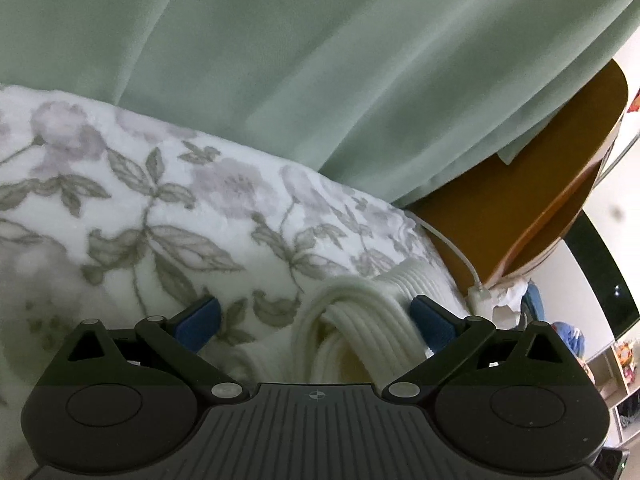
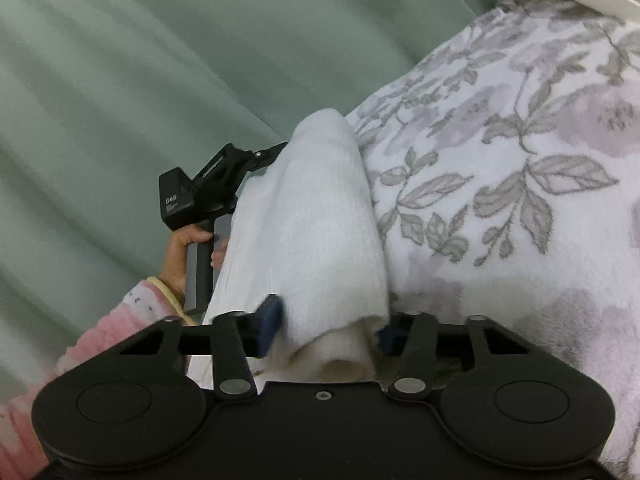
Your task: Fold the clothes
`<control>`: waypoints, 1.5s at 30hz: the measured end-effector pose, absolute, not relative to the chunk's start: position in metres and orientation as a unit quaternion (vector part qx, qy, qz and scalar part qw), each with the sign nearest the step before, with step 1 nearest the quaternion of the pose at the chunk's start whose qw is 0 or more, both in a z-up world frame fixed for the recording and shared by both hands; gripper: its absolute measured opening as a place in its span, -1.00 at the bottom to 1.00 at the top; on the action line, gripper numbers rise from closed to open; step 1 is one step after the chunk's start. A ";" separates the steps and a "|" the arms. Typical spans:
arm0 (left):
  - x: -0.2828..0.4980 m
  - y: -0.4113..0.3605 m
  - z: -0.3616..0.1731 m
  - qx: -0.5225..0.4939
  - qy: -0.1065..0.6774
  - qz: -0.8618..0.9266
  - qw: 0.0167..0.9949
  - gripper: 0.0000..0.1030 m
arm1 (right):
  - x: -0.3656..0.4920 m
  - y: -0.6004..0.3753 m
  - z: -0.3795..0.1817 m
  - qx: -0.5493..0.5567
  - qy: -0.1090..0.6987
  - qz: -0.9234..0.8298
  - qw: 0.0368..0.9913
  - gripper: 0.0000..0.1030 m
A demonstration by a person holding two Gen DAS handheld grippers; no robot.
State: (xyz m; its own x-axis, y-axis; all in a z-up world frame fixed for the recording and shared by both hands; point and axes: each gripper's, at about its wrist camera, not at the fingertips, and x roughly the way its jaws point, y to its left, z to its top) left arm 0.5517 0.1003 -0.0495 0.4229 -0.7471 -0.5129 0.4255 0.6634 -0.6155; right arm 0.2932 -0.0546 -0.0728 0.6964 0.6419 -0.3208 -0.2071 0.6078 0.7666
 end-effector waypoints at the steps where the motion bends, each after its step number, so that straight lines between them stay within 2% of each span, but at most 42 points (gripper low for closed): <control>1: 0.551 0.100 -0.050 -0.203 0.398 -0.362 0.818 0.86 | 0.294 -0.056 -0.074 0.372 0.299 0.252 0.841 -0.26; 3: 0.547 0.100 -0.052 -0.210 0.391 -0.369 0.816 0.55 | 0.294 -0.057 -0.076 0.383 0.300 0.254 0.836 -0.38; 4: 0.545 0.100 -0.052 -0.211 0.386 -0.371 0.817 0.51 | 0.293 -0.058 -0.076 0.387 0.300 0.254 0.834 -0.41; 6: 0.539 0.100 -0.050 -0.205 0.375 -0.372 0.824 0.25 | 0.292 -0.060 -0.076 0.392 0.299 0.258 0.831 -0.46; 9: 0.529 0.098 -0.043 -0.199 0.366 -0.364 0.833 0.01 | 0.292 -0.063 -0.072 0.390 0.298 0.264 0.830 -0.51; 12: 0.516 0.095 -0.033 -0.182 0.361 -0.345 0.847 -0.13 | 0.290 -0.070 -0.064 0.382 0.292 0.270 0.834 -0.53; 26: 0.432 0.100 -0.006 -0.209 0.350 -0.272 0.872 -0.24 | 0.297 -0.127 -0.023 0.340 0.283 0.269 0.855 -0.55; 28: 0.413 0.097 -0.003 -0.206 0.347 -0.265 0.876 -0.26 | 0.303 -0.135 -0.018 0.332 0.290 0.268 0.857 -0.55; 30: 0.397 0.096 -0.001 -0.207 0.341 -0.263 0.878 -0.38 | 0.311 -0.141 -0.014 0.323 0.296 0.267 0.858 -0.55; 35: 0.373 0.097 0.003 -0.194 0.331 -0.247 0.890 -0.38 | 0.331 -0.140 -0.007 0.282 0.319 0.280 0.861 -0.55; 40: 0.376 0.099 -0.006 -0.191 0.335 -0.238 0.891 -0.28 | 0.334 -0.135 -0.015 0.273 0.330 0.271 0.862 -0.51; 44: 0.380 0.091 -0.008 -0.157 0.331 -0.237 0.900 -0.07 | 0.332 -0.141 -0.026 0.288 0.337 0.253 0.860 -0.36; 45: 0.381 0.090 -0.008 -0.151 0.331 -0.236 0.901 0.05 | 0.331 -0.143 -0.028 0.290 0.336 0.251 0.860 -0.33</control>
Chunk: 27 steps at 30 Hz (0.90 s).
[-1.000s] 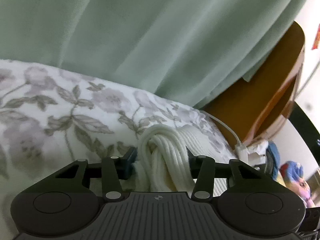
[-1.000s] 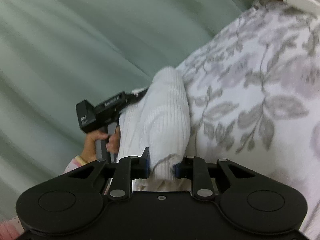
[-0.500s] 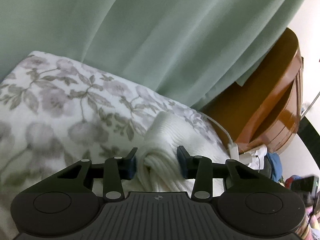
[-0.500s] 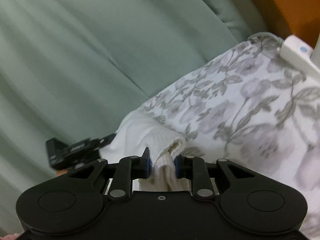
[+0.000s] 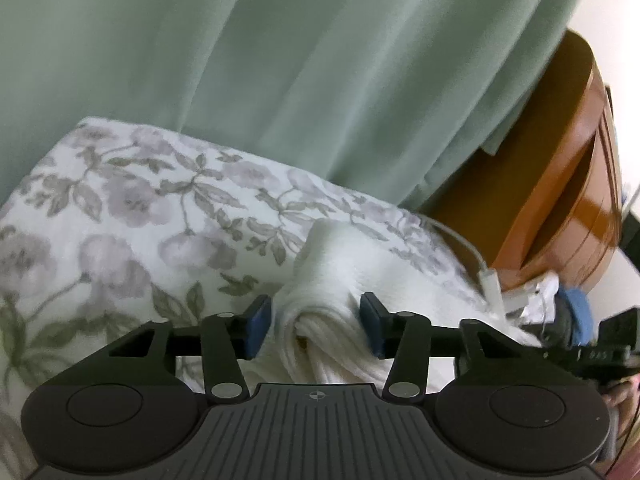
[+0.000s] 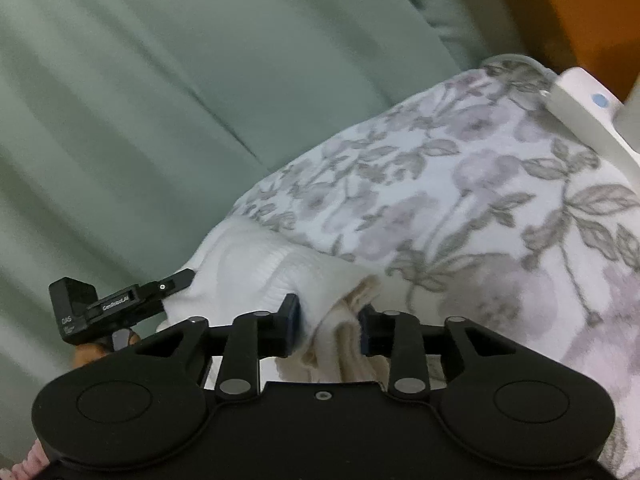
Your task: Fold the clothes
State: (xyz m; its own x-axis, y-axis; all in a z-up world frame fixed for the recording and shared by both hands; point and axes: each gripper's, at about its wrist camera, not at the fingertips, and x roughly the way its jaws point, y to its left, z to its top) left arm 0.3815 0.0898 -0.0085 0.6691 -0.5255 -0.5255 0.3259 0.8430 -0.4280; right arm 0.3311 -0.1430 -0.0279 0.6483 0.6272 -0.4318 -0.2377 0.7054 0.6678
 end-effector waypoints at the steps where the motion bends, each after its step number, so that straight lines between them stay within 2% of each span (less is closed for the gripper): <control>1: 0.383 0.090 -0.009 -0.150 0.331 -0.234 0.902 0.11 | 0.330 -0.146 -0.029 0.294 0.334 0.249 0.860 -0.30; 4: 0.384 0.095 -0.012 -0.162 0.322 -0.241 0.901 0.36 | 0.323 -0.154 -0.031 0.307 0.325 0.243 0.861 -0.08; 6: 0.385 0.098 -0.013 -0.172 0.317 -0.251 0.898 0.51 | 0.316 -0.158 -0.031 0.311 0.318 0.240 0.863 0.16; 11: 0.383 0.099 -0.008 -0.181 0.298 -0.278 0.895 0.62 | 0.287 -0.155 -0.036 0.294 0.311 0.229 0.875 0.35; 15: 0.390 0.097 -0.004 -0.176 0.295 -0.282 0.896 0.94 | 0.269 -0.153 -0.048 0.324 0.316 0.227 0.862 0.36; 27: 0.425 0.088 -0.021 -0.142 0.366 -0.302 0.869 0.99 | 0.239 -0.146 -0.068 0.409 0.312 0.210 0.832 0.34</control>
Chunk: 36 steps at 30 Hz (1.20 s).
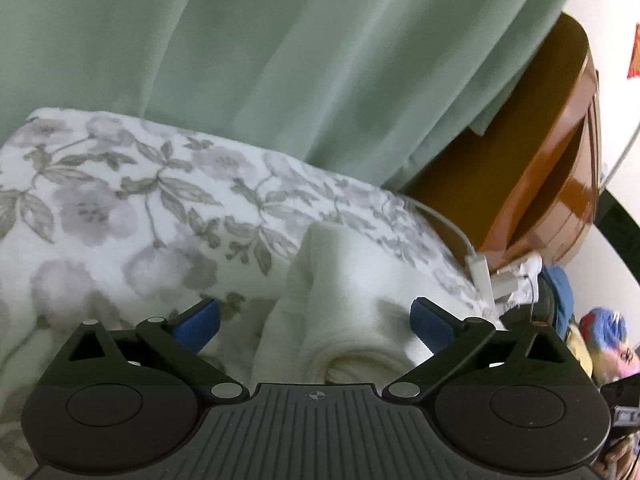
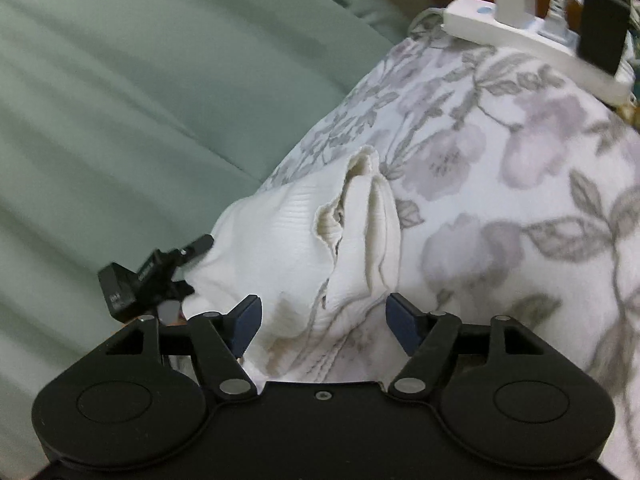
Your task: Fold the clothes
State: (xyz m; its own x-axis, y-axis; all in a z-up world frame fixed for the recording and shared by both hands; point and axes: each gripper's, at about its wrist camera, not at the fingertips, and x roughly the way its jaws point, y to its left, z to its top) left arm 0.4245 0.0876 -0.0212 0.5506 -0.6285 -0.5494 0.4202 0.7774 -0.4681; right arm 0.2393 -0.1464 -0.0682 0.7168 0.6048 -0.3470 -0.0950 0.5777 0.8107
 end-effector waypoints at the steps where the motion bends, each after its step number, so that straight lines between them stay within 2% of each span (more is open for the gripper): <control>1: 0.425 0.086 -0.023 -0.137 0.372 -0.304 0.866 0.99 | 0.237 -0.146 -0.068 0.407 0.313 0.212 0.831 0.33; 13: 0.433 0.078 -0.039 -0.125 0.430 -0.330 0.831 0.99 | 0.251 -0.129 -0.070 0.418 0.322 0.239 0.815 0.30; 19: 0.431 0.069 -0.040 -0.115 0.430 -0.343 0.827 0.98 | 0.260 -0.122 -0.073 0.430 0.308 0.232 0.816 0.19; 20: 0.429 0.067 -0.040 -0.113 0.427 -0.344 0.829 0.96 | 0.262 -0.121 -0.074 0.432 0.306 0.231 0.816 0.11; 22: 0.426 0.069 -0.040 -0.121 0.421 -0.339 0.832 0.87 | 0.268 -0.122 -0.077 0.438 0.310 0.229 0.812 -0.06; 23: 0.425 0.071 -0.040 -0.128 0.418 -0.335 0.834 0.77 | 0.270 -0.124 -0.079 0.443 0.312 0.227 0.809 -0.15; 25: 0.422 0.075 -0.040 -0.141 0.413 -0.327 0.838 0.57 | 0.274 -0.127 -0.081 0.451 0.313 0.233 0.803 -0.21; 27: 0.418 0.079 -0.041 -0.161 0.408 -0.319 0.840 0.26 | 0.276 -0.127 -0.080 0.440 0.314 0.236 0.807 -0.25; 29: 0.412 0.081 -0.039 -0.176 0.401 -0.312 0.843 0.10 | 0.278 -0.125 -0.075 0.421 0.314 0.240 0.817 -0.27; 36: 0.380 0.073 -0.030 -0.165 0.369 -0.272 0.873 -0.08 | 0.285 -0.125 -0.055 0.346 0.317 0.258 0.844 -0.33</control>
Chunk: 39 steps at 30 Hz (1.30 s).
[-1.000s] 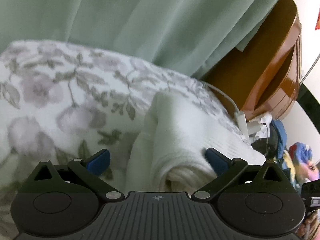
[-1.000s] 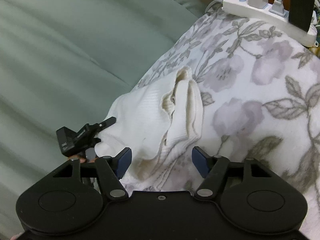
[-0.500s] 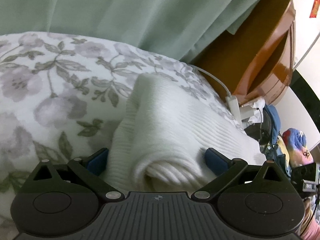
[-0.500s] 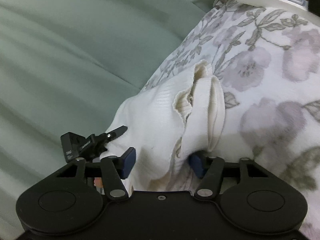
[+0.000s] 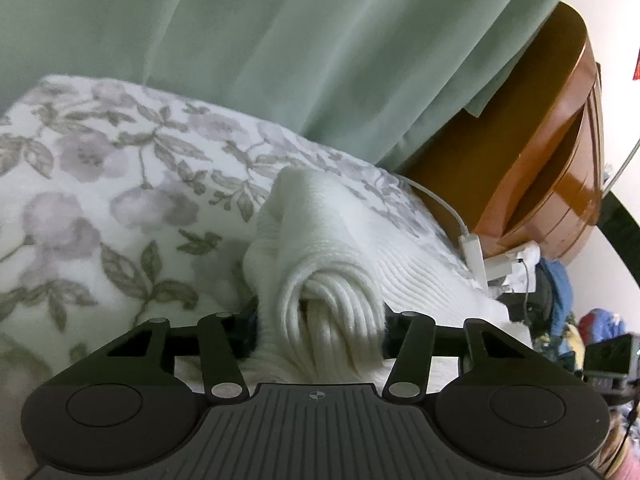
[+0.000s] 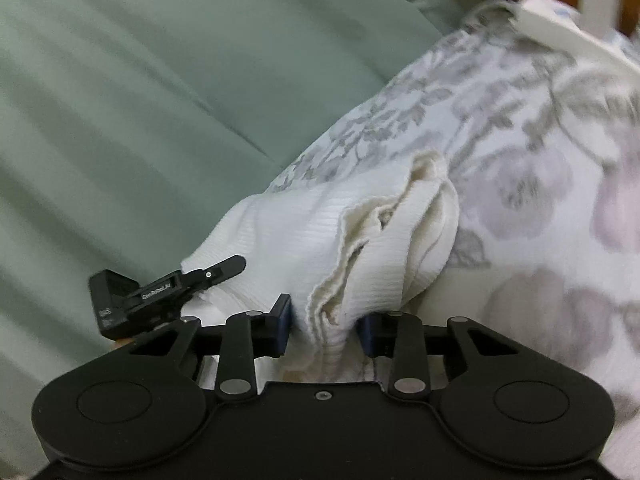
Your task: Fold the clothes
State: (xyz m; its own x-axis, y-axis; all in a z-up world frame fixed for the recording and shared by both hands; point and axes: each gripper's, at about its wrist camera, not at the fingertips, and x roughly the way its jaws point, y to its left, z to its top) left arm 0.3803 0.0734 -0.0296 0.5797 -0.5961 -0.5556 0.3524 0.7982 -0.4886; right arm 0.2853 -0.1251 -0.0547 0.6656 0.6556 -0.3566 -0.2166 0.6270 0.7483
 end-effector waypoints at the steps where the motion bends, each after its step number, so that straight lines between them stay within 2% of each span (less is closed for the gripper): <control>1: 0.375 0.073 -0.029 -0.164 0.365 -0.265 0.877 -0.09 | 0.288 -0.125 -0.052 0.336 0.318 0.262 0.847 -0.34; 17: 0.267 0.082 -0.016 -0.212 0.317 -0.159 0.911 -0.19 | 0.319 -0.114 0.001 0.183 0.307 0.372 0.857 -0.40; 22: 0.246 0.080 -0.019 -0.204 0.322 -0.142 0.913 -0.19 | 0.317 -0.105 -0.002 0.143 0.320 0.380 0.856 -0.40; 25: 0.245 0.080 -0.023 -0.203 0.321 -0.136 0.915 -0.13 | 0.318 -0.103 -0.010 0.139 0.327 0.371 0.858 -0.38; 31: 0.243 0.077 -0.022 -0.186 0.321 -0.136 0.919 0.03 | 0.315 -0.103 -0.020 0.133 0.329 0.352 0.866 -0.16; 34: 0.236 0.080 -0.018 -0.174 0.313 -0.133 0.924 0.20 | 0.310 -0.109 -0.021 0.137 0.326 0.346 0.869 -0.10; 36: 0.231 0.083 -0.014 -0.164 0.306 -0.130 0.929 0.40 | 0.309 -0.116 -0.019 0.141 0.320 0.335 0.875 -0.07; 39: 0.222 0.090 0.001 -0.144 0.286 -0.120 0.940 0.42 | 0.299 -0.132 -0.012 0.146 0.301 0.320 0.886 -0.05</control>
